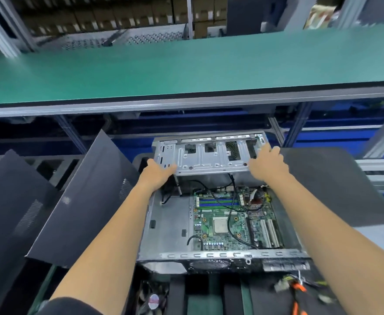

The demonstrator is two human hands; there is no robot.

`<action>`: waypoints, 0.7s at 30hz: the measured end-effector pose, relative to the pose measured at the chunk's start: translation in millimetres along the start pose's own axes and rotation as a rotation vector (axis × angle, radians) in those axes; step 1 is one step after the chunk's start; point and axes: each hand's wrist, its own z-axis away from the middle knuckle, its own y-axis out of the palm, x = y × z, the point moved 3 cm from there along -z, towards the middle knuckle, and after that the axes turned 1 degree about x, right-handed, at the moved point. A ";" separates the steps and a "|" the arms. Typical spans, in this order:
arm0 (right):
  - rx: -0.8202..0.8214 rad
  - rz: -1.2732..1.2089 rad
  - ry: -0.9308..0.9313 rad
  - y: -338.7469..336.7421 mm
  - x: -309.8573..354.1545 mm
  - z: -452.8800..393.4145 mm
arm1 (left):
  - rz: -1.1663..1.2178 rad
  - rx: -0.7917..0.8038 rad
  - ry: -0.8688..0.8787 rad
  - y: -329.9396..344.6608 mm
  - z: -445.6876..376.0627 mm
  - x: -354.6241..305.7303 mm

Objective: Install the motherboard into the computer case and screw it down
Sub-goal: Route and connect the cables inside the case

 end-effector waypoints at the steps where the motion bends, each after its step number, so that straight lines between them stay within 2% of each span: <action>1: 0.023 -0.021 -0.018 -0.4 -3.1 1.5 | 0.030 -0.013 0.016 1.3 1.8 0.5; 4: 0.098 -0.045 -0.101 -2.5 -12.0 5.3 | 0.082 -0.027 0.056 2.3 8.0 5.4; 8: 0.199 0.060 -0.137 -5.3 -21.8 10.3 | -0.046 -0.002 0.037 5.5 13.4 8.2; 11: 0.100 0.045 -0.124 -5.4 -24.7 14.3 | -0.183 -0.082 0.018 6.0 16.8 3.3; 15: -0.054 0.072 -0.140 -5.5 -27.0 16.2 | -0.254 -0.139 0.038 7.2 16.8 1.5; 21: -0.085 0.096 -0.145 -4.3 -27.5 13.8 | -0.264 -0.166 0.035 8.7 17.5 0.4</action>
